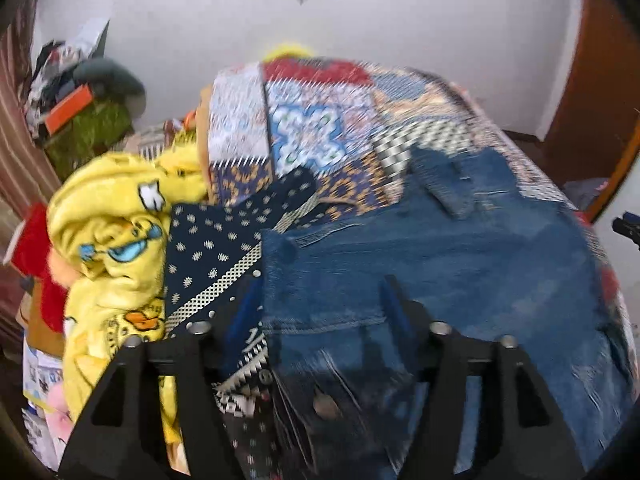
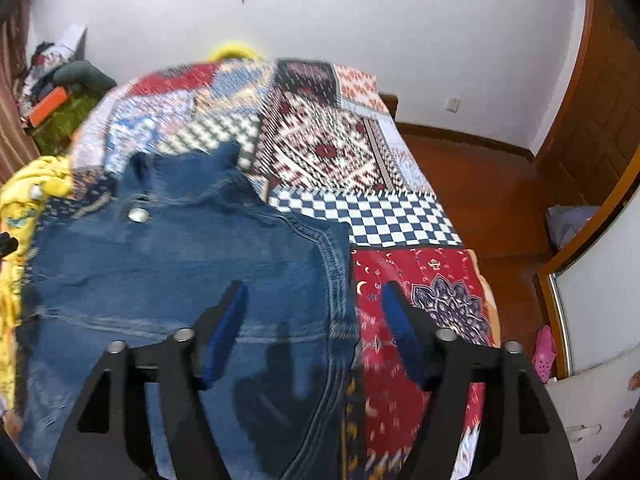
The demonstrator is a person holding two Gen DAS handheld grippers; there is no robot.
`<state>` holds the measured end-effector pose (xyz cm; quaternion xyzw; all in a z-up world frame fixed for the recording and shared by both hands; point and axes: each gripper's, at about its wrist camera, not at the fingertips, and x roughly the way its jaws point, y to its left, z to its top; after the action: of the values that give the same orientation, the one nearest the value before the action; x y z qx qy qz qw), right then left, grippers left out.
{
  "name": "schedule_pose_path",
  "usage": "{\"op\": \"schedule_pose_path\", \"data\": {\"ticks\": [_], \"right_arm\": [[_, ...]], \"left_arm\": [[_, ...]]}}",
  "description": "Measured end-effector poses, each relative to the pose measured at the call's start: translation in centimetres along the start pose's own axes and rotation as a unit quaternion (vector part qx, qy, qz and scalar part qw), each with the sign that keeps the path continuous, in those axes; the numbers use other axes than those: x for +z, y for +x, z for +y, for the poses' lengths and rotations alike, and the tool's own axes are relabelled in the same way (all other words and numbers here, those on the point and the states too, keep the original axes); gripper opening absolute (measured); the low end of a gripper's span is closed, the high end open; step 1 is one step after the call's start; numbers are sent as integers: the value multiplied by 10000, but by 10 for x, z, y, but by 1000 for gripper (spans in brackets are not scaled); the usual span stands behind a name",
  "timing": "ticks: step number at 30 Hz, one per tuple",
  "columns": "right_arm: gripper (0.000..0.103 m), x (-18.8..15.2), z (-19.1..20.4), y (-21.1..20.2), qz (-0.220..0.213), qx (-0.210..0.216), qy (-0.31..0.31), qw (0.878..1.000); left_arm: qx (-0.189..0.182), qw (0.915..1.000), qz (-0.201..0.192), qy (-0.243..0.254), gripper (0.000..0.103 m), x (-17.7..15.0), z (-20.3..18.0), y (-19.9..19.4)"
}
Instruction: Fold large clothes
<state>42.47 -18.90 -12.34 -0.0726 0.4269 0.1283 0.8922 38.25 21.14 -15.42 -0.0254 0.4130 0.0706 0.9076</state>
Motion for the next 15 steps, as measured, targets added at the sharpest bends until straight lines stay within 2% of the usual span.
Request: {"op": "schedule_pose_path", "data": {"ticks": [1, 5, 9, 15], "right_arm": [[72, -2, 2, -13, -76, 49, -27, 10000], [82, -14, 11, -56, -314, 214, -114, 9992], [82, -37, 16, -91, -459, 340, -185, 9982], [82, -83, 14, -114, -329, 287, -394, 9983]], "left_arm": [[-19, 10000, -46, 42, 78, -1, -3, -12], [-170, 9996, -217, 110, 88, -13, -15, -59], [-292, 9989, -324, 149, 90, -36, -20, -93], [-455, 9990, -28, -23, 90, -85, -12, -109]]}}
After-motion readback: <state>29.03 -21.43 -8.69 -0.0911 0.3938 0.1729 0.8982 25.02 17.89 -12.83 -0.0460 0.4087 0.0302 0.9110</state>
